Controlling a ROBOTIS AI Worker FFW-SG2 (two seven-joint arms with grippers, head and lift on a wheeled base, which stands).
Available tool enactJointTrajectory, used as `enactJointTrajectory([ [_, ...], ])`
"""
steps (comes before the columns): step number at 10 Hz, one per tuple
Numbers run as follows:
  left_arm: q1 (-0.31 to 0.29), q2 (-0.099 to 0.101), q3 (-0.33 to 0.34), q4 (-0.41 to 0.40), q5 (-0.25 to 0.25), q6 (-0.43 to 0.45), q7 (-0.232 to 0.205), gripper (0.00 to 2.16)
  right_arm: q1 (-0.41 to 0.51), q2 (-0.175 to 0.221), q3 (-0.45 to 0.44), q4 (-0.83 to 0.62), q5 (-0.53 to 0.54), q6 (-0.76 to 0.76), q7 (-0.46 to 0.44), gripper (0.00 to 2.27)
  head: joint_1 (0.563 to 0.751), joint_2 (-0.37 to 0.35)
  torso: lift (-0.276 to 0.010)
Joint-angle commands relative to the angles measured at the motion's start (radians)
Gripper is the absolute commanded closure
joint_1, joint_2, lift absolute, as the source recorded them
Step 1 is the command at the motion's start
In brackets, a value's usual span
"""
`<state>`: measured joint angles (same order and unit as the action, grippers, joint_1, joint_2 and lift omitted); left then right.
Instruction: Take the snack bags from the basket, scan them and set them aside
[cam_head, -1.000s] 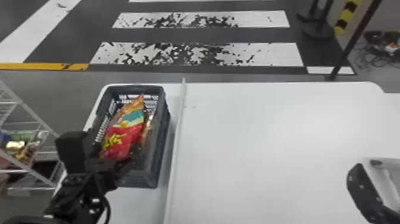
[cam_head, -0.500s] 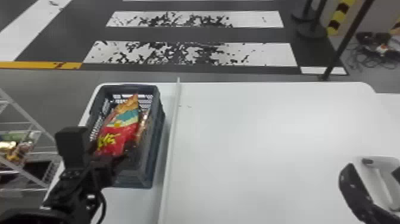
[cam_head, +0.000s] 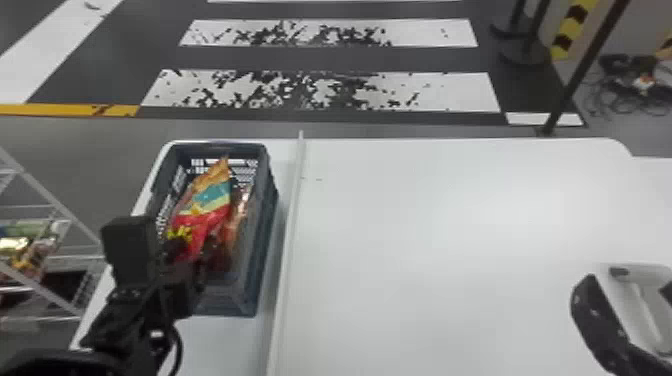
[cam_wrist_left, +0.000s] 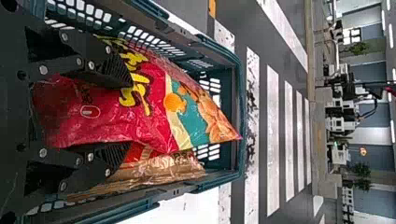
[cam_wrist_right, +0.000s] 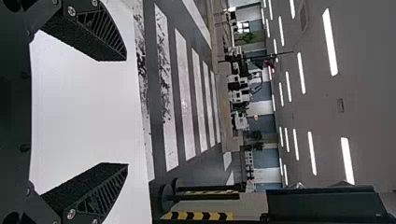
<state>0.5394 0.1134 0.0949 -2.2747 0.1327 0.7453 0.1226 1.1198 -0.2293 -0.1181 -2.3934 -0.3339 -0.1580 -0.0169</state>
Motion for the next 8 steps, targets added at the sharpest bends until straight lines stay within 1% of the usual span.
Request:
enactJointTrajectory([
  [1, 0.014, 0.000, -0.004, -0.025, -0.019, 0.036, 0.006, 1.93, 0.000, -0.005, 0.002, -0.001, -0.005, -0.008, 0.000, 0.12, 0.695, 0.053, -0.075],
  [2, 0.033, 0.000, 0.003, -0.046, -0.022, 0.039, 0.011, 2.01, 0.002, -0.007, 0.005, -0.001, -0.005, -0.008, 0.000, 0.12, 0.695, 0.054, -0.075],
  [3, 0.048, 0.000, 0.009, -0.069, -0.022, 0.039, 0.017, 2.01, 0.002, -0.008, 0.008, -0.001, -0.007, -0.014, 0.000, 0.12, 0.695, 0.059, -0.075],
  [4, 0.056, 0.000, 0.019, -0.089, -0.024, 0.033, 0.045, 2.01, 0.003, -0.010, 0.011, -0.001, -0.005, -0.021, 0.000, 0.12, 0.695, 0.071, -0.075],
  [5, 0.062, 0.000, 0.019, -0.092, -0.036, 0.009, 0.055, 2.01, 0.002, -0.010, 0.014, -0.001, -0.005, -0.021, 0.000, 0.12, 0.695, 0.089, -0.075],
  [6, 0.070, -0.001, 0.019, -0.092, -0.051, -0.025, 0.055, 2.01, 0.002, -0.008, 0.017, -0.001, -0.005, -0.021, 0.000, 0.12, 0.695, 0.101, -0.075],
  [8, 0.083, -0.001, 0.017, -0.103, -0.053, -0.077, 0.068, 2.01, 0.000, -0.005, 0.017, -0.001, -0.005, -0.018, 0.002, 0.12, 0.695, 0.109, -0.075],
])
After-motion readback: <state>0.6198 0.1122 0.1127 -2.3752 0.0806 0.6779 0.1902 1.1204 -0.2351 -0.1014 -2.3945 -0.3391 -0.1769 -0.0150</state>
